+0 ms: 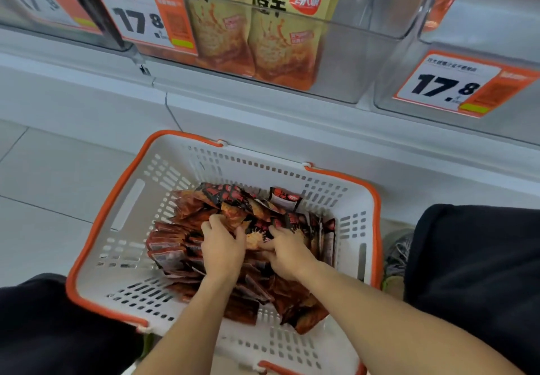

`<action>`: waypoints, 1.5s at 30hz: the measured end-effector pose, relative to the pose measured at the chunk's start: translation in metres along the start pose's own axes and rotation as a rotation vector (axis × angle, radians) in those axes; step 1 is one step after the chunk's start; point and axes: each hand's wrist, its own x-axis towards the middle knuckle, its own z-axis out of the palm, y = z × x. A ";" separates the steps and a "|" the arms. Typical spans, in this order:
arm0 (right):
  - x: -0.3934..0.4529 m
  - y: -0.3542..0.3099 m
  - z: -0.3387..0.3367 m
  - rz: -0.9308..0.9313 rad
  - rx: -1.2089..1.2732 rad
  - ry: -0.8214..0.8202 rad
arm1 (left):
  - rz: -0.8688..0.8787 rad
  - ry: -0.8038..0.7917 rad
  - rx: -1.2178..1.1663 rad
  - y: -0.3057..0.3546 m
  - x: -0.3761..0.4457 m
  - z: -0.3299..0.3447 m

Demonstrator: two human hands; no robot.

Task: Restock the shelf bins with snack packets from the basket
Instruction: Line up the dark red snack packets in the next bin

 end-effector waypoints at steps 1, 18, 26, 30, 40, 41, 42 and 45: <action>-0.003 -0.001 0.003 -0.028 0.016 -0.021 | -0.035 -0.064 0.101 0.003 0.005 -0.005; -0.051 -0.033 -0.087 -0.049 0.187 0.007 | 0.160 -0.638 0.137 0.043 0.014 -0.075; -0.102 -0.057 -0.246 -0.144 -0.014 0.082 | 0.467 -0.627 -0.369 0.124 -0.003 -0.129; -0.135 -0.058 -0.289 -0.190 0.082 0.222 | 0.556 -0.605 -0.523 0.158 -0.018 -0.129; -0.202 -0.041 -0.334 -0.383 0.376 0.897 | 0.734 -0.027 -0.781 0.239 -0.056 -0.120; -0.209 -0.037 -0.339 -0.392 0.387 0.989 | 0.786 0.044 -0.760 0.243 -0.057 -0.119; -0.215 -0.032 -0.344 -0.396 0.386 1.076 | 0.845 0.110 -0.719 0.248 -0.058 -0.118; -0.226 -0.011 -0.358 -0.378 0.381 1.246 | 1.063 0.282 -0.489 0.267 -0.056 -0.115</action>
